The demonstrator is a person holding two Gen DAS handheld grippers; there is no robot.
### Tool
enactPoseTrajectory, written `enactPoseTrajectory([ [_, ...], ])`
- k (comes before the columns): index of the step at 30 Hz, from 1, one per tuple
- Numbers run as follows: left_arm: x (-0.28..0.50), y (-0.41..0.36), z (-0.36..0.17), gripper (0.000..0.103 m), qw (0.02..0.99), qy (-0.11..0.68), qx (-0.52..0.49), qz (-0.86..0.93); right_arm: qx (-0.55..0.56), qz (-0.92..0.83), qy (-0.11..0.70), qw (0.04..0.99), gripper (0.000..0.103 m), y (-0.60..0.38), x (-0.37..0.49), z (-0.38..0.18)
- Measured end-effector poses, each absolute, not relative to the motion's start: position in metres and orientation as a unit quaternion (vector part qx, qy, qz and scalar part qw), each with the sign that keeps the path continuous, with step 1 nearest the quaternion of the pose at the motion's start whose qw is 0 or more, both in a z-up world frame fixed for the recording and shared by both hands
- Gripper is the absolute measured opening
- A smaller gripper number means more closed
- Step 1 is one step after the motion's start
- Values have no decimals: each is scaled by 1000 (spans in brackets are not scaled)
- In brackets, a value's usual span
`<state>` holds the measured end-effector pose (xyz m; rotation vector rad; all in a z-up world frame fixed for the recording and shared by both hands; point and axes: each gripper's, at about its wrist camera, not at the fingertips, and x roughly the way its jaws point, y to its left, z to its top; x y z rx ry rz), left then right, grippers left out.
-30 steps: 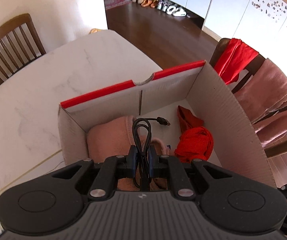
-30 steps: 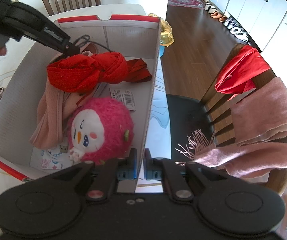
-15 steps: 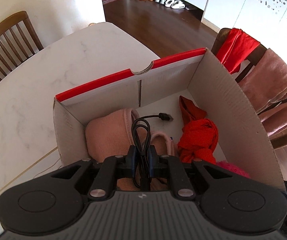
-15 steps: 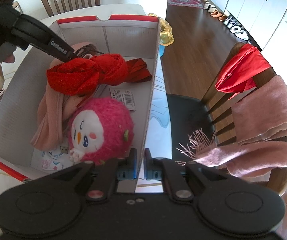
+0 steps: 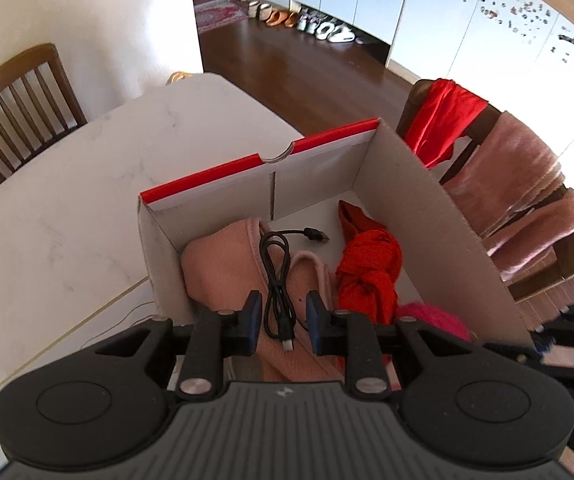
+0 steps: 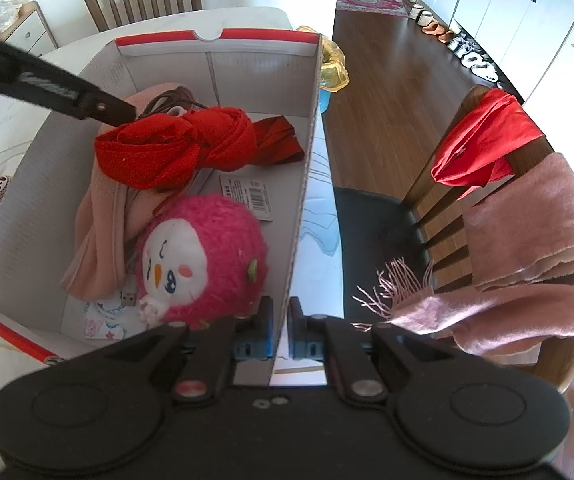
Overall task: Organize objects
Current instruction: 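Carry the black cable with the left gripper into the box and release, then return the left gripper to the pile over the brown hair tie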
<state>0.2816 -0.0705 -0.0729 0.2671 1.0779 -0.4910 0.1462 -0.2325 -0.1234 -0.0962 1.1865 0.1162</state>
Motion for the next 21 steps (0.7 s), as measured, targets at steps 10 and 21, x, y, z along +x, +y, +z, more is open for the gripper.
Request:
enactPoseTrajectory([
  [10, 247, -42, -42, 22, 829, 481, 105, -264, -43, 57, 557, 827, 7, -235, 146, -124],
  [21, 218, 17, -19, 63, 860, 451, 61, -230, -44, 57, 558, 827, 6, -234, 146, -123],
])
